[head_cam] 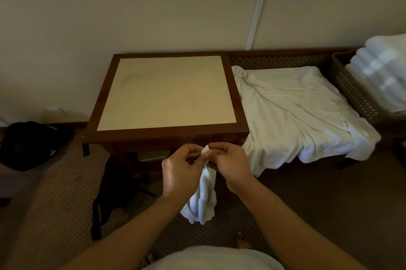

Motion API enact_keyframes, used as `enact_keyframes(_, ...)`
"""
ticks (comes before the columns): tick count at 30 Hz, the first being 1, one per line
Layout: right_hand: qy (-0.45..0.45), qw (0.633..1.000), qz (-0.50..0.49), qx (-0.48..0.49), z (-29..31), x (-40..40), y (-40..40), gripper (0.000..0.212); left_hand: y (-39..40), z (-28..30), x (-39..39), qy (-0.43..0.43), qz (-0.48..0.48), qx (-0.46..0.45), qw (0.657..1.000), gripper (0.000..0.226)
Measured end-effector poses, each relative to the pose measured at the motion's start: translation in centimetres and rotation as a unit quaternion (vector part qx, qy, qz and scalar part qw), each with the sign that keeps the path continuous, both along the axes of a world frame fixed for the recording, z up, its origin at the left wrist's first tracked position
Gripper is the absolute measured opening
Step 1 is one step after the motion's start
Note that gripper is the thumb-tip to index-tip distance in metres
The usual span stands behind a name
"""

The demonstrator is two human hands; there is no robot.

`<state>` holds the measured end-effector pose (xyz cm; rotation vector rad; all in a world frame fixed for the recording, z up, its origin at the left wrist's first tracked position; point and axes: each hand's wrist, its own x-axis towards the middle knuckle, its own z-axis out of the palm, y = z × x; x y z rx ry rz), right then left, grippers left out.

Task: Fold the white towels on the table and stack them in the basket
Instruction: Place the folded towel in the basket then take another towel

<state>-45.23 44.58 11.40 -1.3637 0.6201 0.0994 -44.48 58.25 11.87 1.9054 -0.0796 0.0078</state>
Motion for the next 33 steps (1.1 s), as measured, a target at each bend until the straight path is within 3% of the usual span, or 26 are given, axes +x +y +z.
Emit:
enact_keyframes(3, 0.012, 0.996, -0.013, 0.082, 0.1, -0.4, 0.0, 0.019, 0.0, -0.1, 0.3, -0.003, -0.022, 0.018, 1.0, 0.013)
enact_keyframes(7, -0.008, 0.979, -0.013, 0.202, 0.8, -1.0, -0.2, 0.02, 0.4, -0.4, 0.4, -0.059, -0.096, 0.099, 0.989, 0.025)
enact_keyframes(12, -0.021, 0.974, 0.01, 0.225, 1.7, -0.9, -0.5, 0.027, 1.0, -0.4, 0.6, -0.141, -0.122, 0.149, 0.971, 0.031)
enact_keyframes(17, -0.047, 0.991, 0.004, 0.128, 1.6, -0.9, -0.8, 0.036, 1.0, -0.3, 1.4, -0.146, -0.112, 0.115, 0.976, 0.023)
enact_keyframes(21, -0.074, 0.994, 0.07, -0.042, 2.3, -0.6, -1.9, 0.04, 1.1, -0.3, 1.9, -0.073, -0.118, 0.044, 0.989, 0.024)
enact_keyframes(27, -0.121, 0.936, 0.225, -0.243, 4.8, 0.7, -4.4, 0.037, 1.0, -1.6, 2.6, 0.025, -0.214, 0.053, 0.975, 0.037)
enact_keyframes(33, -0.158, 0.898, 0.273, -0.308, 6.2, 1.0, -5.2, 0.035, 0.6, -1.3, 3.5, 0.064, -0.26, 0.04, 0.963, 0.018)
